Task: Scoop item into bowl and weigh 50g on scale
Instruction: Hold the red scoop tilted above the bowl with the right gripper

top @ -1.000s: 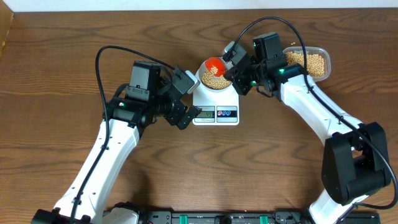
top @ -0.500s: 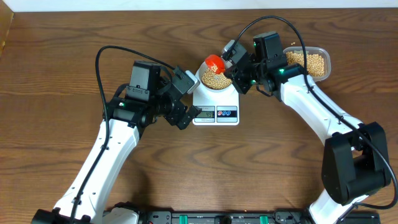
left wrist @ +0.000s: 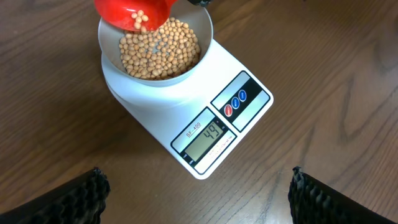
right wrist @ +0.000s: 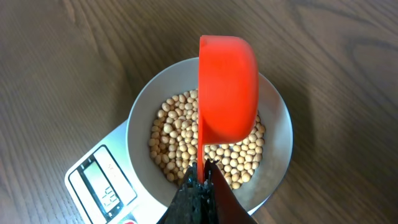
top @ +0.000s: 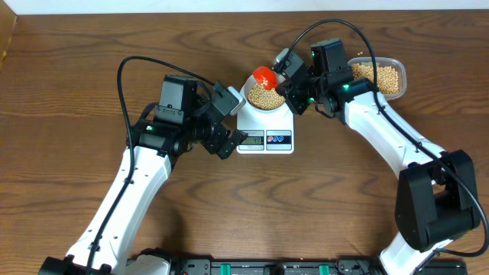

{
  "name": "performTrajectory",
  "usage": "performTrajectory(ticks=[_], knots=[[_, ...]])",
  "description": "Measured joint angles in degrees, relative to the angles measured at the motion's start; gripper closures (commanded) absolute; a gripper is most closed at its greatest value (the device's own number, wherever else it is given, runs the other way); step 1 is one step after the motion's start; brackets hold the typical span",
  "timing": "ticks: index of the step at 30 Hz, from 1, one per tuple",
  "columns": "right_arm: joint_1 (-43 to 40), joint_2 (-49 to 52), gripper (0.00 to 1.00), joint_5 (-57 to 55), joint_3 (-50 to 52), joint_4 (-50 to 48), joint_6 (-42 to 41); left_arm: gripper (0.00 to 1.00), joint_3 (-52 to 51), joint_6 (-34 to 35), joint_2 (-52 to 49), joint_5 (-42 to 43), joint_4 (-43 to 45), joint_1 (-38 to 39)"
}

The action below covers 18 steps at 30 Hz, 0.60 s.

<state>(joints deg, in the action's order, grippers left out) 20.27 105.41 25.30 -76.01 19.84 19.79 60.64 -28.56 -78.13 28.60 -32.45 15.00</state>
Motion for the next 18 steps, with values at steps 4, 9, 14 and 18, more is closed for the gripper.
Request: performTrajectory(ticks=[4, 9, 14, 18], knots=[[0.0, 0.0, 0.99, -0.24, 0.0, 0.09, -0.79, 0.06, 0.0, 0.0, 0.0, 0.0, 0.0, 0.0], [0.0, 0.0, 0.99, -0.31, 0.0, 0.13, -1.2, 0.05, 0.0, 0.0, 0.0, 0.0, 0.0, 0.0], [0.0, 0.0, 0.99, -0.31, 0.0, 0.37, -1.22, 0.05, 0.0, 0.0, 0.0, 0.0, 0.0, 0.0], [0.0, 0.0, 0.99, -0.33, 0.0, 0.44, -1.33, 0.05, 0.0, 0.0, 0.0, 0.0, 0.0, 0.0]])
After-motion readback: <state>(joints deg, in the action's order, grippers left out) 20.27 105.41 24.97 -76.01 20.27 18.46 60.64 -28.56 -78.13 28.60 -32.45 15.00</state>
